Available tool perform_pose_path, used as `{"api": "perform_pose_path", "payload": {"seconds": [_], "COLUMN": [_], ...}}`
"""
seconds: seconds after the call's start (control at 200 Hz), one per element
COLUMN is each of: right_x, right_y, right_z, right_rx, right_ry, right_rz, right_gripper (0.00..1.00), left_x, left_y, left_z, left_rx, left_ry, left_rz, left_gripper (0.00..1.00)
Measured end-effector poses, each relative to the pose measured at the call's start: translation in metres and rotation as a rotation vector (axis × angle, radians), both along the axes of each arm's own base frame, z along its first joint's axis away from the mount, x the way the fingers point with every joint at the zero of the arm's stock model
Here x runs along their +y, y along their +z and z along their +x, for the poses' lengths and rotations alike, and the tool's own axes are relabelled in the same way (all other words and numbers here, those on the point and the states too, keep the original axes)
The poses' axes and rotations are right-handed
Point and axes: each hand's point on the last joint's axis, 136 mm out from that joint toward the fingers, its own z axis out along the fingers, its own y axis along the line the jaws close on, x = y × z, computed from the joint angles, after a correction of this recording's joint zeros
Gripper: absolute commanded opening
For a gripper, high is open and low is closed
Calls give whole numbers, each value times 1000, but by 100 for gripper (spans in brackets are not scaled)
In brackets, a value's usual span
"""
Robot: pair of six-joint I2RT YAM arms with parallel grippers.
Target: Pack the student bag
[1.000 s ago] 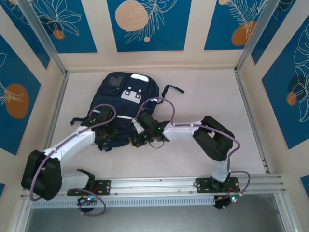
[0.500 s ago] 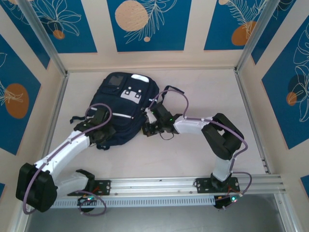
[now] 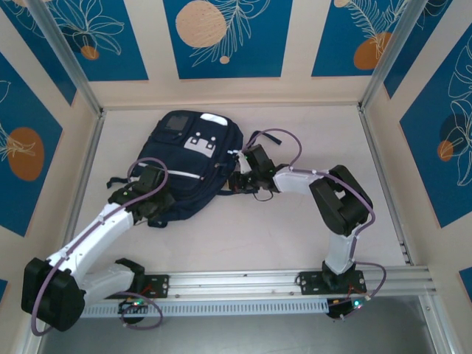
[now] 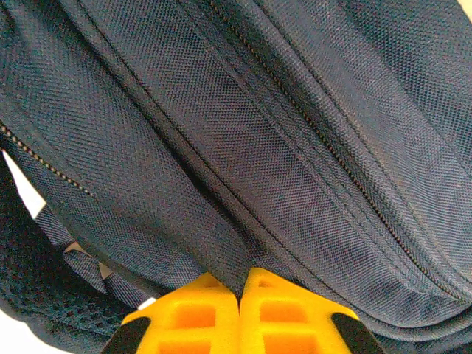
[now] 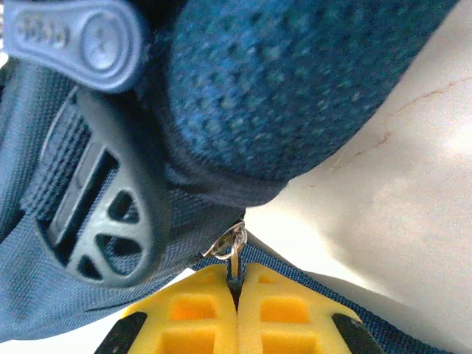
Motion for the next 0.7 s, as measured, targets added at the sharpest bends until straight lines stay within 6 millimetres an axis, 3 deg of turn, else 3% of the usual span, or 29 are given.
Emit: {"api": "perform_pose_path", "payload": {"seconds": [0.37, 0.555, 0.7], "right_x": [-23, -45, -79], "right_y": [4, 3, 1], "right_z": [17, 26, 43], "right_rx": [81, 103, 94], "right_ry": [-141, -227, -359], "right_rz": [114, 123, 77], "right_gripper": [0, 19, 38], "left_x": [-25, -45, -54], "left_y": [-3, -19, -26], "left_z": [7, 7, 4], "left_rx": [4, 52, 67], "left_ry": [-91, -173, -220], "left_rz": [-86, -94, -68], "left_gripper": [0, 0, 0]}}
